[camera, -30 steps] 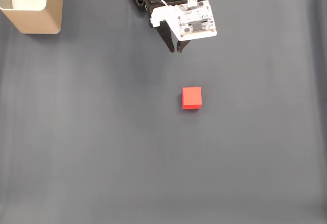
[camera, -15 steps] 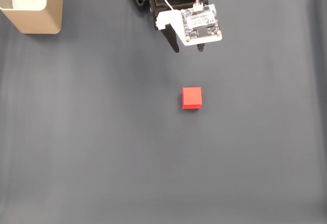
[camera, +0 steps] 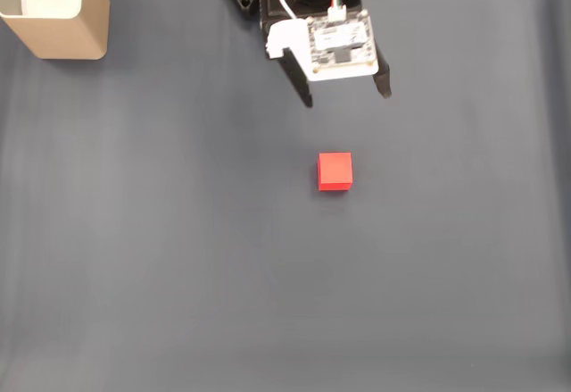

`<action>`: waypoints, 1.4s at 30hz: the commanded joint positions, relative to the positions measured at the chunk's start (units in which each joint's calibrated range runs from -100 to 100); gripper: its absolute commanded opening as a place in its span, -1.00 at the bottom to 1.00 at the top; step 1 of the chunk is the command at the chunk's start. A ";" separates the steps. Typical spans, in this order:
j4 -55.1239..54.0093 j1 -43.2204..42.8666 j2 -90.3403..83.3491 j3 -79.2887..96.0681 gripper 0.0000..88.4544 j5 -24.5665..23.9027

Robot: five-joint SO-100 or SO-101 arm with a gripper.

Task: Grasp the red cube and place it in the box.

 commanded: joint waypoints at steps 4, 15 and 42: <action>-4.49 0.76 2.16 -0.77 -0.23 0.34; -9.08 0.76 3.97 3.34 -0.24 0.83; -18.75 0.97 14.72 3.88 -0.23 0.54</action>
